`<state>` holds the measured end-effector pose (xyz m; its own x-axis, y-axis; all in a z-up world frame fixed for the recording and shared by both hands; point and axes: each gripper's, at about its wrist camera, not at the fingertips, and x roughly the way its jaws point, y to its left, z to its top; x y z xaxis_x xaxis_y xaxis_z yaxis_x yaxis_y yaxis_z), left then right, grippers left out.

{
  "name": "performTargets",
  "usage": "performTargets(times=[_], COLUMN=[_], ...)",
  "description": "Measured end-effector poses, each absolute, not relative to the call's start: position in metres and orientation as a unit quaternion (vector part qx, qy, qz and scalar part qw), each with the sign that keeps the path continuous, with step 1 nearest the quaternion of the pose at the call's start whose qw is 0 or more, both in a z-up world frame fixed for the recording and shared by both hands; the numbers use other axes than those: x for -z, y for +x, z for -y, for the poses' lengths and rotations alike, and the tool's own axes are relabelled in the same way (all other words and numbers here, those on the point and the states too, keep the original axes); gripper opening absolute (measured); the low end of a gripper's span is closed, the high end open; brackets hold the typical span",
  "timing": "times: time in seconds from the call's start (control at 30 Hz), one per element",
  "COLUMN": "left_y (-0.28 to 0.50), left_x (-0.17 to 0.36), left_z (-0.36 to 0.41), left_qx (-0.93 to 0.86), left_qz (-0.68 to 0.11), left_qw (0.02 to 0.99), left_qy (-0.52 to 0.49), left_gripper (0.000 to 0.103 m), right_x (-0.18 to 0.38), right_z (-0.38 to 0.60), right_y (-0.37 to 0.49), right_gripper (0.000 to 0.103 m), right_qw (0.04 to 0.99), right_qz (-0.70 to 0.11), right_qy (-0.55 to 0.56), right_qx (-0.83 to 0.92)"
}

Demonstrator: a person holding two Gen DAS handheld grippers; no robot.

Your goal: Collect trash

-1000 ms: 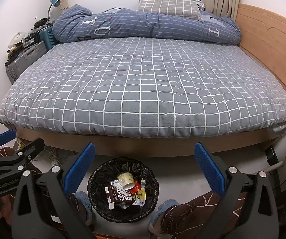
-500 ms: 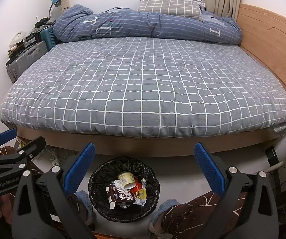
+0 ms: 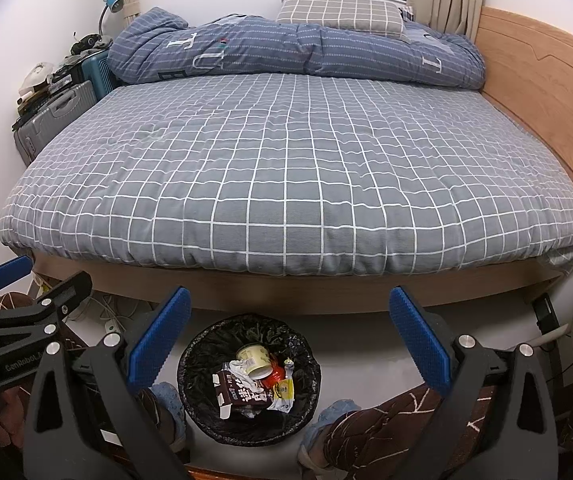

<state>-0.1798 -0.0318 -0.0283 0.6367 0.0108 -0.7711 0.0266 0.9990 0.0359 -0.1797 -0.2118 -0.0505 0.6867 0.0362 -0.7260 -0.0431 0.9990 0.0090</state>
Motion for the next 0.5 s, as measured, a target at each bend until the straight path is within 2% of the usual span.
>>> performTargets(times=[0.5], left_y=[-0.1792], left_x=[0.0283], left_z=[0.0327], left_qx=[0.003], left_qz=[-0.424], left_qw=[0.905], left_qy=[0.027], left_gripper=[0.097], right_x=[0.0521], right_z=[0.2124], right_y=[-0.1798], right_gripper=[0.095], right_qw=[0.918], right_qz=[-0.396], right_qy=[-0.005], right_qx=[-0.022])
